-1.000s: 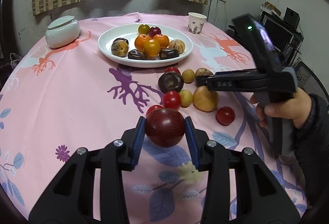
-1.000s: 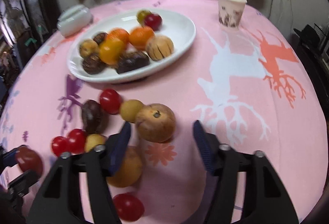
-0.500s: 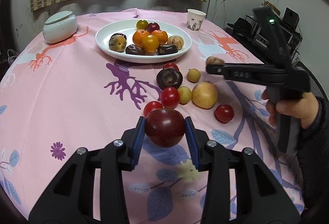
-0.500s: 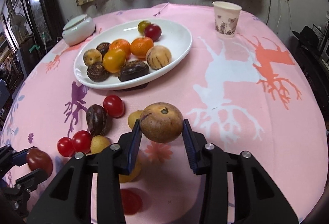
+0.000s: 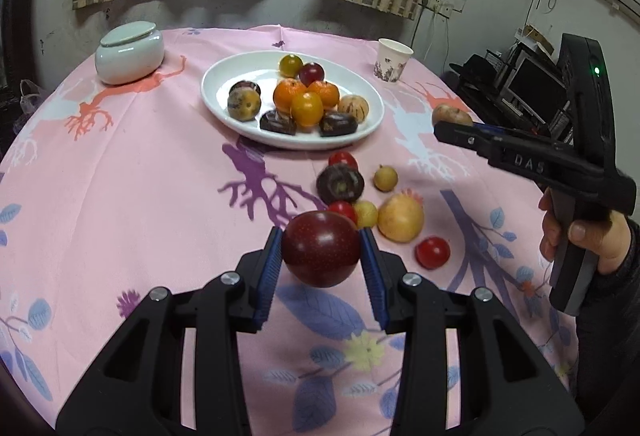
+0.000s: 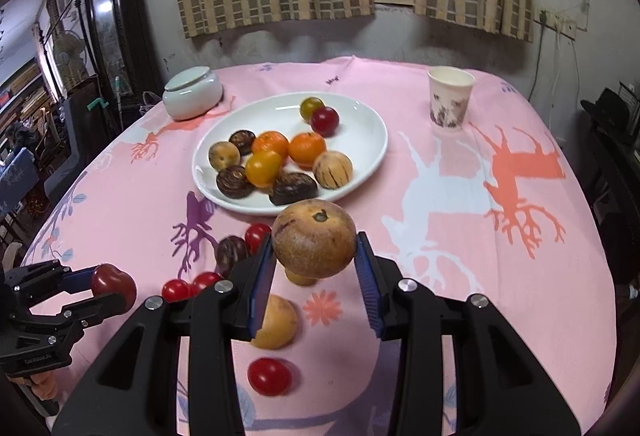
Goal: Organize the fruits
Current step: 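Carry both fruits onto the white plate and open both tools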
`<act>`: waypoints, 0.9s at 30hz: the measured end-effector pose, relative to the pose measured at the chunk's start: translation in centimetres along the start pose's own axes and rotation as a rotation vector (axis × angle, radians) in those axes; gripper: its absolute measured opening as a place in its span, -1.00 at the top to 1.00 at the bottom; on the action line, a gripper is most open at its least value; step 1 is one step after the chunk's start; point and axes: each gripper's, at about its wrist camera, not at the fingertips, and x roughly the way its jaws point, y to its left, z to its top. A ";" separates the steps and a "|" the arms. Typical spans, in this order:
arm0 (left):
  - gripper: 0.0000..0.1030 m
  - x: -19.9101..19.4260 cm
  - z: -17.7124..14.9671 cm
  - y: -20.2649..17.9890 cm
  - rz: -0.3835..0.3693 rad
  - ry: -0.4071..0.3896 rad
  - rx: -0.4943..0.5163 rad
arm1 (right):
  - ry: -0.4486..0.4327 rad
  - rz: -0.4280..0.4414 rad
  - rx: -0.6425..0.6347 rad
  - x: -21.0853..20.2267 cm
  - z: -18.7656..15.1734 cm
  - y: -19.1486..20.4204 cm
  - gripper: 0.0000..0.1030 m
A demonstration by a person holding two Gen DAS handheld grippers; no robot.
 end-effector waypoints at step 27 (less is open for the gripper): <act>-0.53 8.7 11.4 3.4 0.199 -0.086 -0.037 | 0.036 0.093 0.138 8.0 4.9 -1.1 -0.29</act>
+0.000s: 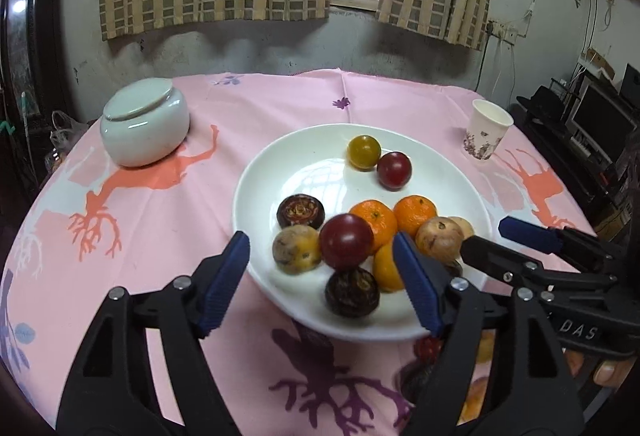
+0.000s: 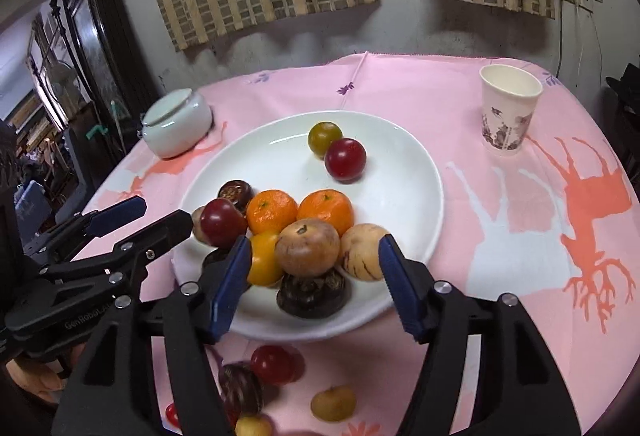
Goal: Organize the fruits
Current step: 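Carry both fruits onto the white plate and open both tools, then grasp a red cherry tomato with the right tool while the left tool grasps another tomato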
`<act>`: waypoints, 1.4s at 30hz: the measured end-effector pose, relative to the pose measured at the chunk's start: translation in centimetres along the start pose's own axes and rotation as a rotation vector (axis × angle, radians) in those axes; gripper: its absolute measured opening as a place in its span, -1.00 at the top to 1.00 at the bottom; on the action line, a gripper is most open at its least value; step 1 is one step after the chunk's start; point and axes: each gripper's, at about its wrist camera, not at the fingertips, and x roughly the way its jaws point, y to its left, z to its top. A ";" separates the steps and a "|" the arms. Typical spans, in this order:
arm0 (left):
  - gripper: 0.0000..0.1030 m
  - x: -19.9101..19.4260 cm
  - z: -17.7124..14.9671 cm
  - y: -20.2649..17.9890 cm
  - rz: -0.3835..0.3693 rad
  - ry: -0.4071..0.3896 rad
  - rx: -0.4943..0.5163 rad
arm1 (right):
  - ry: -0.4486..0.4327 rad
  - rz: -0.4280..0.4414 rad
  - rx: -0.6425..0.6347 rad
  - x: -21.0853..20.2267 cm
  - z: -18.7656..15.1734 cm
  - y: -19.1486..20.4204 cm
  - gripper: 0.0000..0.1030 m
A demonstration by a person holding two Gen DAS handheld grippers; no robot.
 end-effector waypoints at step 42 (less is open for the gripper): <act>-0.79 -5.6 -11.2 -0.9 -0.008 0.071 0.080 | 0.169 -0.160 -0.368 -4.9 -15.0 4.6 0.41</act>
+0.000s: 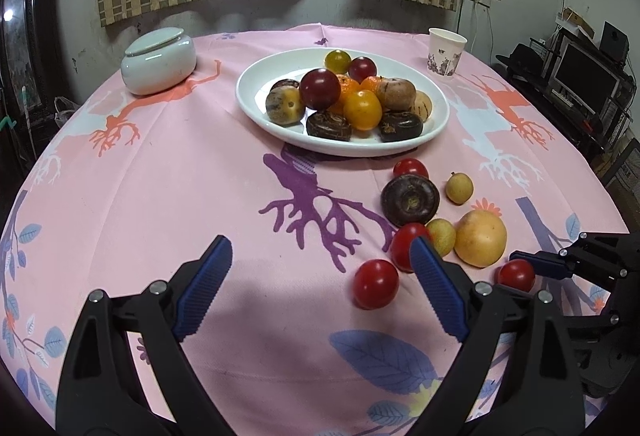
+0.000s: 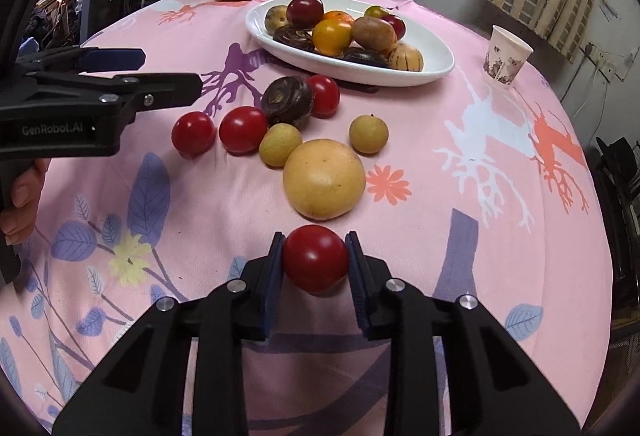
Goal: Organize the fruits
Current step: 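Grasp a red cherry tomato with the right tool while the left tool grasps another tomato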
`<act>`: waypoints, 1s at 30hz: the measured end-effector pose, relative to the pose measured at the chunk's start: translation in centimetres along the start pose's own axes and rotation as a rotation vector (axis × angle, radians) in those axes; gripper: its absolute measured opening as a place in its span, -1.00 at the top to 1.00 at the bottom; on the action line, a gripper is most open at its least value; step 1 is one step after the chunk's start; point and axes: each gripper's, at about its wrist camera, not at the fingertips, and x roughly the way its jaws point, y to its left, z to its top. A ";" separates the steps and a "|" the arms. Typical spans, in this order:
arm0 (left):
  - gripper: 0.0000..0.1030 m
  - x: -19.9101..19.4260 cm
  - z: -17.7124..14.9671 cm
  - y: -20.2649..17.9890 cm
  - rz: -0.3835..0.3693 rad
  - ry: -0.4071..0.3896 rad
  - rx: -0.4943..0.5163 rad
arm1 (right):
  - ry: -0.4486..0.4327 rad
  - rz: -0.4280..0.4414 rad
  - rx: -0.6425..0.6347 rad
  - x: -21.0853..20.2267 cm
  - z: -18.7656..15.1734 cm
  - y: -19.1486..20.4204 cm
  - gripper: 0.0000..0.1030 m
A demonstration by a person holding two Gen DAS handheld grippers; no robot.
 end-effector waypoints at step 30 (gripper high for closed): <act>-0.20 2.5 -1.6 -2.4 0.045 0.076 0.133 | -0.013 0.043 0.132 -0.9 0.2 -3.0 0.40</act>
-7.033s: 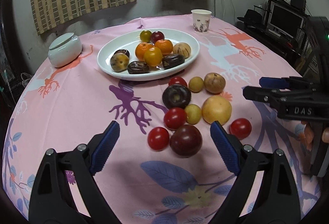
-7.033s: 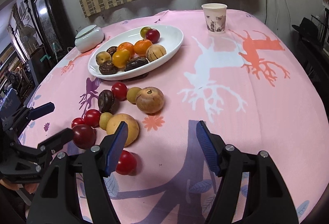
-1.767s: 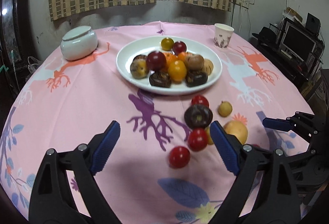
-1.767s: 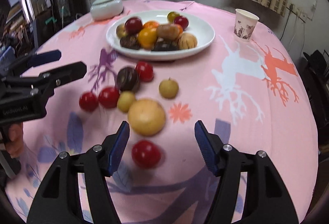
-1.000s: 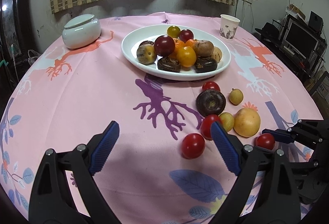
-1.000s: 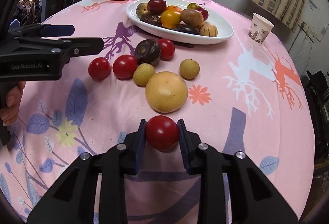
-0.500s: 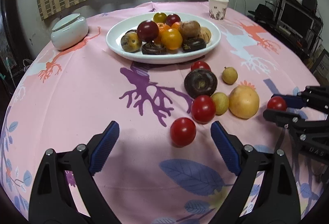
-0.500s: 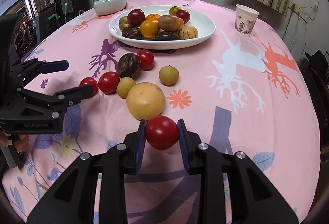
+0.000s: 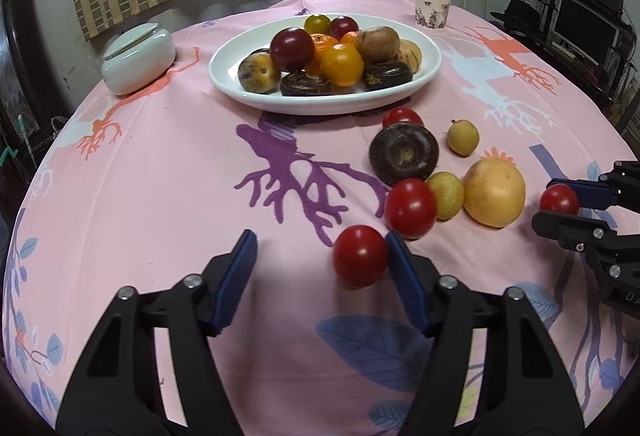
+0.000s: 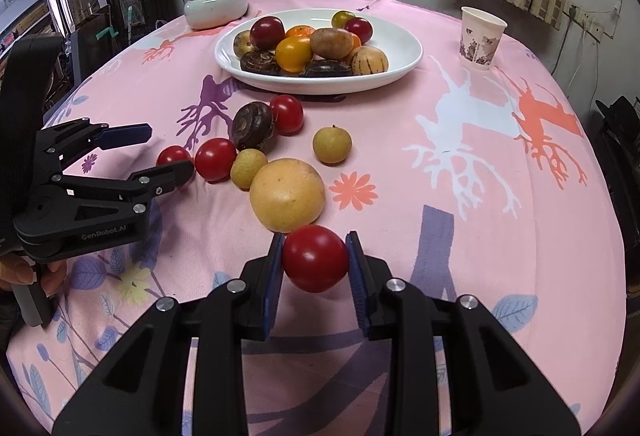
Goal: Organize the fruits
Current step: 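Grasp a red cherry tomato with the right tool while the left tool grasps another tomato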
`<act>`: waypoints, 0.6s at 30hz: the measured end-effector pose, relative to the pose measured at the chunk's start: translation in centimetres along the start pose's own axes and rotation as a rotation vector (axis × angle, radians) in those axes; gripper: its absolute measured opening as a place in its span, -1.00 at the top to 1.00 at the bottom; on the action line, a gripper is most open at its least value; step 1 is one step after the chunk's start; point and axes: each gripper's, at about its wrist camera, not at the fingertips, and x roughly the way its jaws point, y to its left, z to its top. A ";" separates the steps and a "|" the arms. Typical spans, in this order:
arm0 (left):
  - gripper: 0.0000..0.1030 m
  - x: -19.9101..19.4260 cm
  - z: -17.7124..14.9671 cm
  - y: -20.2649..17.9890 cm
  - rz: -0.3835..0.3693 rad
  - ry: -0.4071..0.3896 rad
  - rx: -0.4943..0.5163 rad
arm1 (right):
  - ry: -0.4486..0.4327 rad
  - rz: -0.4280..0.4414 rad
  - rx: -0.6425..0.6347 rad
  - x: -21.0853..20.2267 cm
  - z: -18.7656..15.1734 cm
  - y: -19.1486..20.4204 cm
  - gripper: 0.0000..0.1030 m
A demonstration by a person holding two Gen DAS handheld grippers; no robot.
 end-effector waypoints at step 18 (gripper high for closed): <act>0.47 -0.7 0.1 -0.1 -0.142 0.030 -0.039 | -0.014 -0.002 0.008 -0.5 0.1 -0.2 0.40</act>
